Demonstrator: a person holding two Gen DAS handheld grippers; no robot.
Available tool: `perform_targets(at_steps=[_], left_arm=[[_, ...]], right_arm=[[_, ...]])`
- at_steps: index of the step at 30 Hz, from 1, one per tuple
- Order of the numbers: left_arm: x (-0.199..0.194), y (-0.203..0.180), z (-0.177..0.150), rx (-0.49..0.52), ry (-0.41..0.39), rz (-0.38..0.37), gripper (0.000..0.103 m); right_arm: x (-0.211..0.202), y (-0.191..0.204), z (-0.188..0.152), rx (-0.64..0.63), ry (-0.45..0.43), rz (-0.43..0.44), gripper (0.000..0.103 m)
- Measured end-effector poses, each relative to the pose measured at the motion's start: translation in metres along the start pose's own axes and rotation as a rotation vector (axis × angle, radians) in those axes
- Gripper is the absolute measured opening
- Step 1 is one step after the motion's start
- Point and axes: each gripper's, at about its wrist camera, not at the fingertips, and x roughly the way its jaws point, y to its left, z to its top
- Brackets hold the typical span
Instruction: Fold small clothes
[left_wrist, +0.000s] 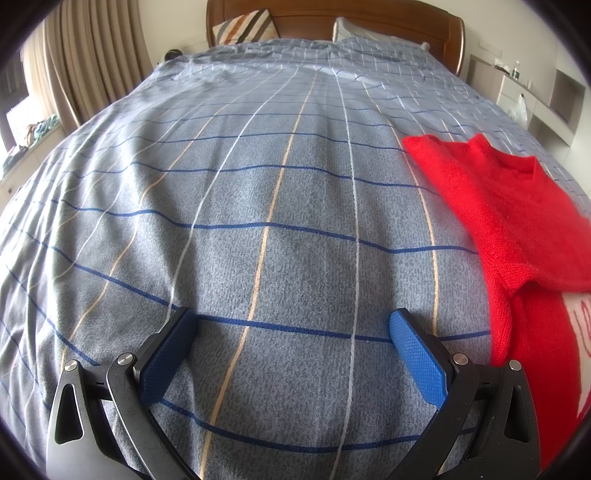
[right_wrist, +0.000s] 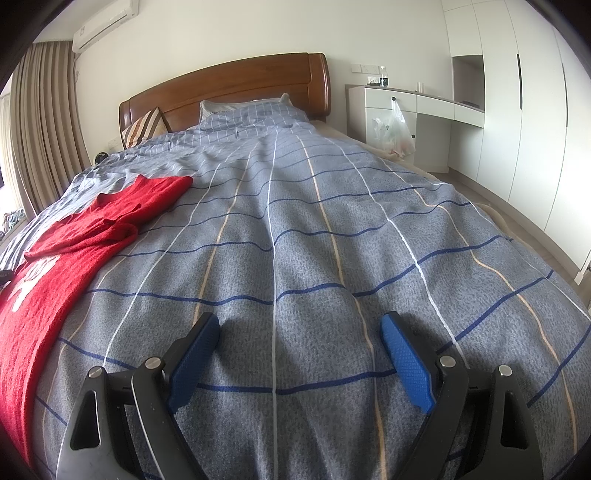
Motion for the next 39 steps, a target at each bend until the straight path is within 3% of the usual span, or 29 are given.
perform_targets(at_steps=[39], left_arm=[[0.0014,-0.0015,0.0018,-0.008,0.006,0.002,0.103]], right_arm=[[0.0022,0.0028,-0.0003,-0.009,0.011,-0.014,0.089]])
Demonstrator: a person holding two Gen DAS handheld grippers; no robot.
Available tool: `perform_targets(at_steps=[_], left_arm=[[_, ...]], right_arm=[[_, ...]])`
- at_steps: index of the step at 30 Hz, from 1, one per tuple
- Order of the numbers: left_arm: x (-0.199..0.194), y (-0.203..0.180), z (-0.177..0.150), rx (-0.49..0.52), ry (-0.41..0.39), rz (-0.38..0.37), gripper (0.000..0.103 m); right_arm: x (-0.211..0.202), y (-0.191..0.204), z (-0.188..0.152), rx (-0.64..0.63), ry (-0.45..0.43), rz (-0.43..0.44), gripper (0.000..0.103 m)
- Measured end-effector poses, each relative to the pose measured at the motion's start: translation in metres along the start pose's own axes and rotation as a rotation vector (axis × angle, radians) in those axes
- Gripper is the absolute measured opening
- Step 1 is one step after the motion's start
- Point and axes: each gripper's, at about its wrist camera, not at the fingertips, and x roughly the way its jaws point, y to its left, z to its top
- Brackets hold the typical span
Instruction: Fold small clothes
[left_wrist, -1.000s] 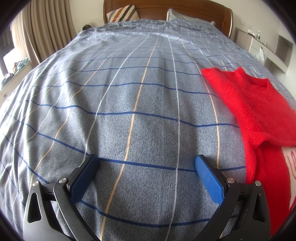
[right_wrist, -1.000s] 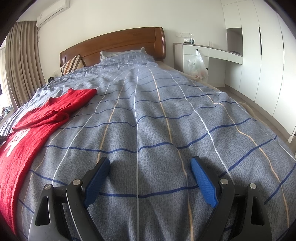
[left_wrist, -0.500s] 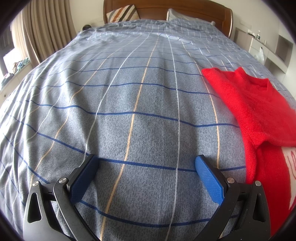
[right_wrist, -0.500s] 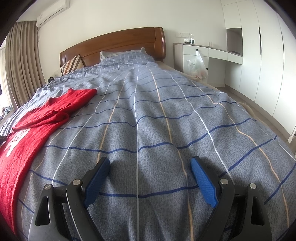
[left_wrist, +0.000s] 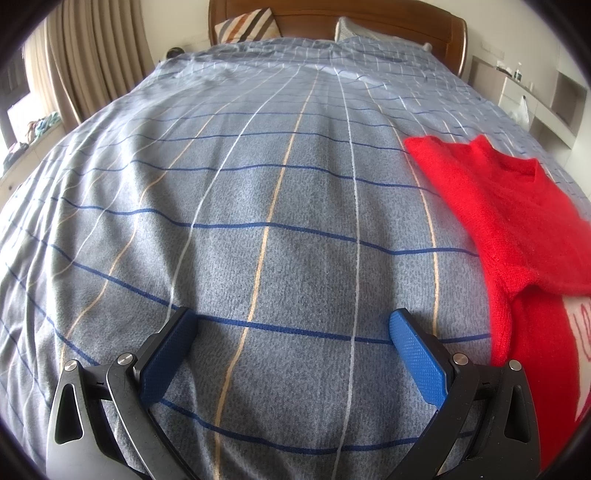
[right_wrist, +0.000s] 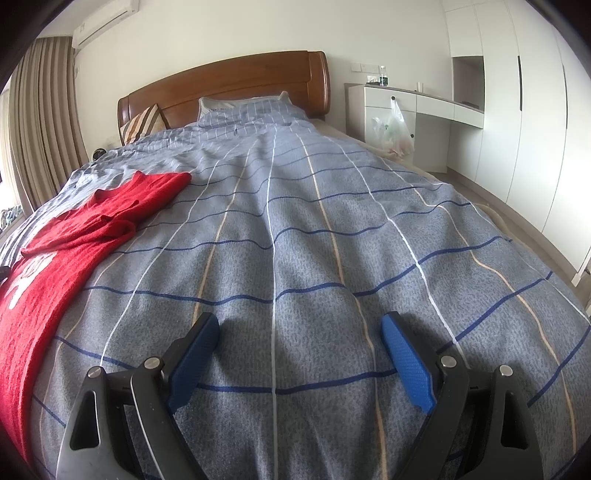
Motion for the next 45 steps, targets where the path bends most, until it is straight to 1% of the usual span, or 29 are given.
perform_targets(at_steps=[3,4,6,8,9,10,12,13,15,16,17,18,19,20,22,24,25,26,27,28,30,31,32,33,34,37,40,42,45], left_arm=[[-0.003,0.002,0.001,-0.008,0.016,-0.008,0.102],[-0.008,0.003,0.001,-0.013,0.027,-0.009,0.101],[-0.029,0.008,-0.004,-0.028,0.036,-0.023,0.098],[-0.066,0.015,-0.017,-0.038,0.018,-0.085,0.096],[-0.088,0.018,-0.028,-0.039,0.012,-0.139,0.096],[-0.108,0.018,-0.041,-0.036,0.015,-0.195,0.098],[-0.141,0.013,-0.075,-0.018,0.064,-0.295,0.099],[-0.152,0.008,-0.094,-0.015,0.097,-0.332,0.099],[-0.162,-0.007,-0.13,-0.022,0.166,-0.387,0.098],[-0.163,-0.015,-0.143,-0.03,0.191,-0.398,0.097],[-0.162,-0.022,-0.156,-0.038,0.208,-0.404,0.096],[-0.161,-0.029,-0.165,-0.041,0.219,-0.397,0.093],[-0.158,-0.035,-0.172,-0.038,0.226,-0.386,0.086],[-0.155,-0.039,-0.177,-0.038,0.233,-0.373,0.085],[-0.149,-0.045,-0.185,-0.051,0.247,-0.366,0.082],[-0.15,-0.048,-0.187,-0.036,0.24,-0.376,0.08],[-0.15,-0.051,-0.188,-0.025,0.236,-0.377,0.077],[-0.149,-0.053,-0.188,-0.018,0.237,-0.377,0.074],[-0.147,-0.055,-0.187,-0.016,0.244,-0.376,0.068],[-0.144,-0.056,-0.187,-0.016,0.25,-0.374,0.062],[-0.143,-0.057,-0.186,-0.018,0.253,-0.373,0.057],[-0.143,-0.056,-0.185,-0.02,0.251,-0.375,0.047],[-0.144,-0.055,-0.185,-0.025,0.249,-0.377,0.037],[-0.145,-0.053,-0.186,-0.034,0.25,-0.388,0.011],[-0.146,-0.05,-0.188,-0.047,0.257,-0.412,0.004],[-0.157,-0.043,-0.191,-0.071,0.241,-0.453,0.003],[-0.173,-0.034,-0.183,-0.139,0.21,-0.546,0.002],[-0.182,-0.027,-0.169,-0.188,0.17,-0.604,0.002],[-0.188,-0.021,-0.134,-0.221,0.089,-0.662,0.002]], right_arm=[[0.002,0.001,0.001,-0.005,0.014,0.0,0.09],[0.003,0.002,0.004,-0.012,0.031,-0.002,0.091],[0.005,0.01,0.012,-0.051,0.098,-0.027,0.092],[-0.006,0.024,0.021,-0.112,0.152,-0.038,0.092],[-0.021,0.035,0.024,-0.148,0.149,0.002,0.092],[-0.038,0.048,0.024,-0.183,0.141,0.064,0.092],[-0.069,0.077,0.019,-0.236,0.159,0.2,0.092],[-0.084,0.093,0.013,-0.248,0.187,0.287,0.092],[-0.1,0.117,-0.002,-0.247,0.245,0.415,0.092],[-0.104,0.129,-0.013,-0.238,0.289,0.47,0.092],[-0.105,0.137,-0.023,-0.227,0.326,0.503,0.092],[-0.104,0.143,-0.032,-0.21,0.367,0.528,0.092],[-0.102,0.146,-0.04,-0.192,0.404,0.542,0.091],[-0.1,0.147,-0.048,-0.173,0.429,0.549,0.091],[-0.098,0.144,-0.058,-0.132,0.449,0.56,0.09],[-0.096,0.139,-0.063,-0.066,0.46,0.592,0.087],[-0.094,0.138,-0.065,-0.027,0.467,0.614,0.085],[-0.092,0.138,-0.068,0.0,0.472,0.631,0.079],[-0.088,0.139,-0.07,0.015,0.48,0.639,0.076],[-0.083,0.144,-0.073,0.025,0.492,0.64,0.073],[-0.075,0.149,-0.077,0.042,0.506,0.633,0.066],[-0.072,0.15,-0.079,0.046,0.512,0.624,0.057],[-0.071,0.151,-0.079,0.042,0.518,0.601,0.035],[-0.07,0.15,-0.078,0.035,0.527,0.582,0.019],[-0.071,0.146,-0.078,0.047,0.539,0.595,0.005],[-0.082,0.14,-0.072,0.064,0.53,0.611,0.005],[-0.094,0.134,-0.057,0.109,0.488,0.656,0.005],[-0.099,0.132,-0.042,0.145,0.439,0.69,0.005],[-0.097,0.133,-0.011,0.166,0.357,0.716,0.005]])
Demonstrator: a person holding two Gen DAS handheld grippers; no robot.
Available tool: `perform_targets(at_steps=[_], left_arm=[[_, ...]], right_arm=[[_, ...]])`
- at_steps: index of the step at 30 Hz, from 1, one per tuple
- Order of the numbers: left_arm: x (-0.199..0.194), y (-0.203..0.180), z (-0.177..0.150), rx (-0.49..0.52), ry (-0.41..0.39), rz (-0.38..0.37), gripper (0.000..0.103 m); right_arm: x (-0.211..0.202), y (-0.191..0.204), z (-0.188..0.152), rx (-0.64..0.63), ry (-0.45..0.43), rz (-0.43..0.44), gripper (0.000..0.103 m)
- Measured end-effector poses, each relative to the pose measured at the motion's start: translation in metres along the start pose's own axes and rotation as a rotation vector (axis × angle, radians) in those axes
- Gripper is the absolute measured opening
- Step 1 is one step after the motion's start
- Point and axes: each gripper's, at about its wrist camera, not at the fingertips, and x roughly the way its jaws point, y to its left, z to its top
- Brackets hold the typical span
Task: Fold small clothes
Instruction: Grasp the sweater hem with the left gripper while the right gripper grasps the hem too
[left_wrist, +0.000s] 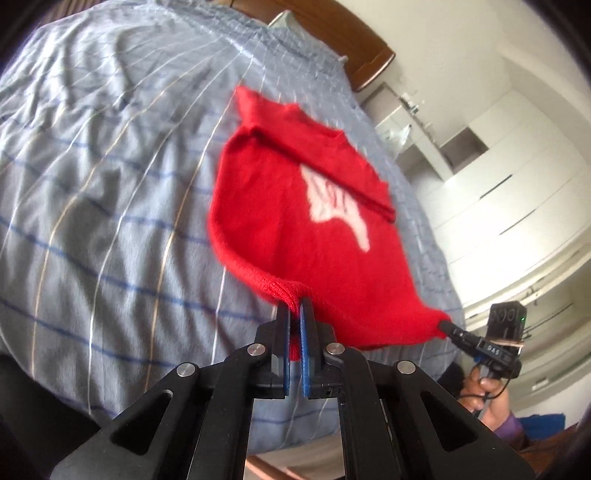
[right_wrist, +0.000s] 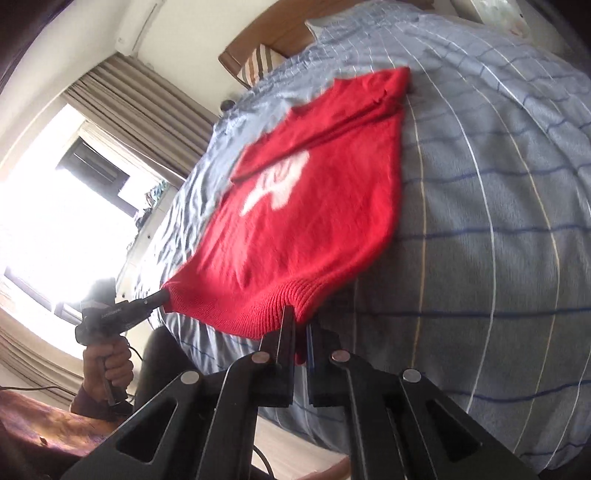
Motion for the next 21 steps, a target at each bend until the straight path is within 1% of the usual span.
perform_targets(at_steps=[1,4,6,8,11,14,16,19,21], left_arm=[[0.002,-0.004,0.015,0.013,-0.025,-0.005,0.002],[0.017,-0.014,0.06,0.07,-0.096,0.015,0.002],[0.035,-0.015,0.092,0.091,-0.135,0.042,0.002],[0.059,-0.013,0.121,0.085,-0.154,0.064,0.002],[0.101,-0.004,0.167,0.035,-0.161,0.09,0.002],[0.141,0.004,0.209,-0.027,-0.159,0.092,0.002],[0.166,0.007,0.231,-0.036,-0.152,0.121,0.002],[0.198,0.018,0.253,-0.058,-0.14,0.176,0.003],[0.215,0.028,0.262,-0.074,-0.139,0.251,0.008]], right_arm=[[0.001,0.001,0.014,-0.009,-0.023,0.001,0.005],[0.009,-0.002,0.063,-0.042,-0.095,-0.032,0.005],[0.021,-0.008,0.1,-0.06,-0.138,-0.056,0.005],[0.04,-0.019,0.137,-0.054,-0.165,-0.068,0.005],[0.069,-0.038,0.19,-0.033,-0.19,-0.103,0.005],[0.097,-0.06,0.237,0.012,-0.202,-0.132,0.005],[0.112,-0.075,0.266,0.043,-0.206,-0.151,0.005],[0.138,-0.095,0.292,0.07,-0.198,-0.163,0.005],[0.152,-0.107,0.298,0.084,-0.185,-0.171,0.005]])
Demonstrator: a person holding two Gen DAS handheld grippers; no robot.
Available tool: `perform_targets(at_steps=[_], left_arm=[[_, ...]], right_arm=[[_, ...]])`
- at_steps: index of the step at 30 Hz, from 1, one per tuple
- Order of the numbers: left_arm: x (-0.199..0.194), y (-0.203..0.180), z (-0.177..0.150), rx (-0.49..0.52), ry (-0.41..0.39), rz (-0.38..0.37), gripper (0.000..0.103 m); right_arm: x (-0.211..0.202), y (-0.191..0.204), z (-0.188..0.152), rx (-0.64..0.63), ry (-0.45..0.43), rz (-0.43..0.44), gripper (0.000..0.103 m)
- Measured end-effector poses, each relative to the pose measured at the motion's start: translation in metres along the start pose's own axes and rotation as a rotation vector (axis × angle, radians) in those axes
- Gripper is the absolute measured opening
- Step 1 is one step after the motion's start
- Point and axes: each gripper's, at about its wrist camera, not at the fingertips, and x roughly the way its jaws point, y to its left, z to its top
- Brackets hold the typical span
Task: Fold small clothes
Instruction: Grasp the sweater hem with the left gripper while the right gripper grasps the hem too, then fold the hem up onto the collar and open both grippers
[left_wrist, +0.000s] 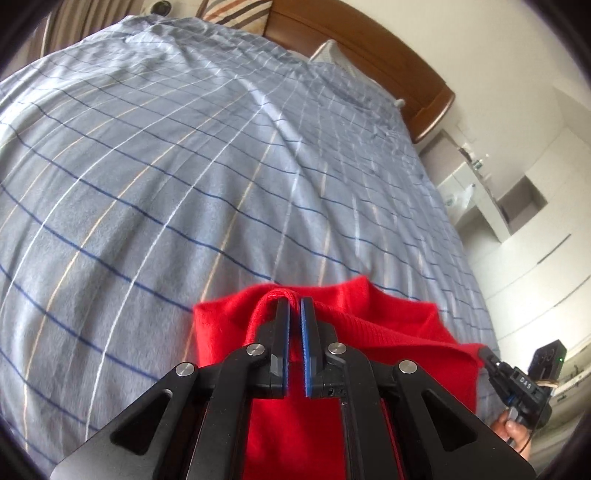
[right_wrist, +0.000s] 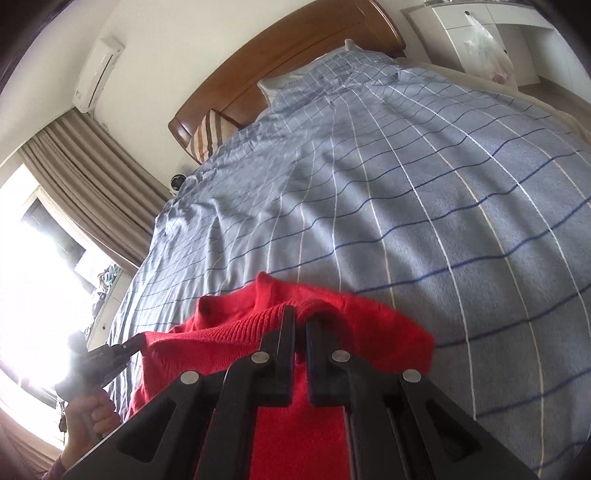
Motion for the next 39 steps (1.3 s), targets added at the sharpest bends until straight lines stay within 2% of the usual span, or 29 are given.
perform_targets(at_steps=[1,2,3,4,6,9,11,13,14,15,16,17,18,20,22,24,25,26,28,32,35,39], left_arm=[[0.006,0.004,0.002,-0.016,-0.001,0.057,0.018],[0.008,0.009,0.004,-0.036,0.001,0.081,0.028],[0.006,0.017,0.007,-0.069,-0.006,0.077,0.046],[-0.002,0.024,0.008,-0.099,-0.029,0.066,0.055],[-0.025,0.031,0.007,-0.109,-0.087,0.055,0.059],[-0.06,0.019,-0.009,0.002,-0.117,0.019,0.059],[-0.078,0.001,-0.033,0.12,-0.092,-0.044,0.062],[-0.082,-0.015,-0.069,0.246,-0.02,-0.084,0.068],[-0.075,-0.021,-0.084,0.29,0.03,-0.072,0.069],[-0.065,-0.022,-0.103,0.334,0.093,-0.035,0.069],[-0.054,-0.02,-0.12,0.373,0.139,0.034,0.068],[-0.051,-0.015,-0.132,0.399,0.149,0.083,0.065],[-0.057,-0.012,-0.14,0.422,0.116,0.121,0.065],[-0.08,-0.011,-0.148,0.417,0.065,0.19,0.067],[-0.106,-0.012,-0.155,0.377,0.03,0.152,0.075],[-0.13,-0.015,-0.17,0.364,-0.016,0.119,0.09],[-0.139,-0.017,-0.179,0.367,-0.041,0.127,0.094],[-0.143,-0.019,-0.186,0.373,-0.059,0.136,0.094],[-0.147,-0.019,-0.204,0.378,-0.069,0.154,0.094],[-0.129,-0.011,-0.23,0.385,-0.063,0.188,0.094],[-0.11,-0.011,-0.246,0.447,-0.046,0.235,0.095],[-0.105,-0.015,-0.259,0.497,-0.098,0.264,0.1]], right_arm=[[0.007,-0.004,0.0,0.011,0.003,-0.021,0.012],[0.012,-0.008,0.0,0.025,0.002,-0.046,0.028],[0.013,-0.013,0.001,0.039,-0.002,-0.047,0.038],[0.009,-0.016,0.001,0.049,-0.016,-0.037,0.045],[-0.006,-0.011,0.001,0.011,-0.04,-0.031,0.045],[-0.033,0.015,-0.011,-0.137,-0.027,-0.031,0.045],[-0.046,0.039,-0.029,-0.264,0.034,0.006,0.045],[-0.047,0.058,-0.057,-0.375,0.141,0.043,0.045],[-0.044,0.062,-0.074,-0.42,0.214,0.053,0.046],[-0.039,0.063,-0.094,-0.469,0.29,0.022,0.046],[-0.035,0.058,-0.112,-0.515,0.339,-0.054,0.046],[-0.034,0.051,-0.124,-0.534,0.365,-0.105,0.041],[-0.042,0.042,-0.132,-0.522,0.365,-0.124,0.039],[-0.068,0.038,-0.134,-0.488,0.315,-0.175,0.038],[-0.103,0.045,-0.14,-0.49,0.23,-0.199,0.044],[-0.133,0.05,-0.151,-0.498,0.154,-0.162,0.054],[-0.145,0.05,-0.159,-0.506,0.113,-0.173,0.063],[-0.153,0.047,-0.168,-0.512,0.074,-0.194,0.069],[-0.158,0.035,-0.181,-0.501,0.04,-0.226,0.069],[-0.15,0.001,-0.198,-0.432,0.016,-0.276,0.069],[-0.146,-0.022,-0.201,-0.365,0.002,-0.239,0.071],[-0.14,-0.03,-0.196,-0.345,-0.003,-0.21,0.074]])
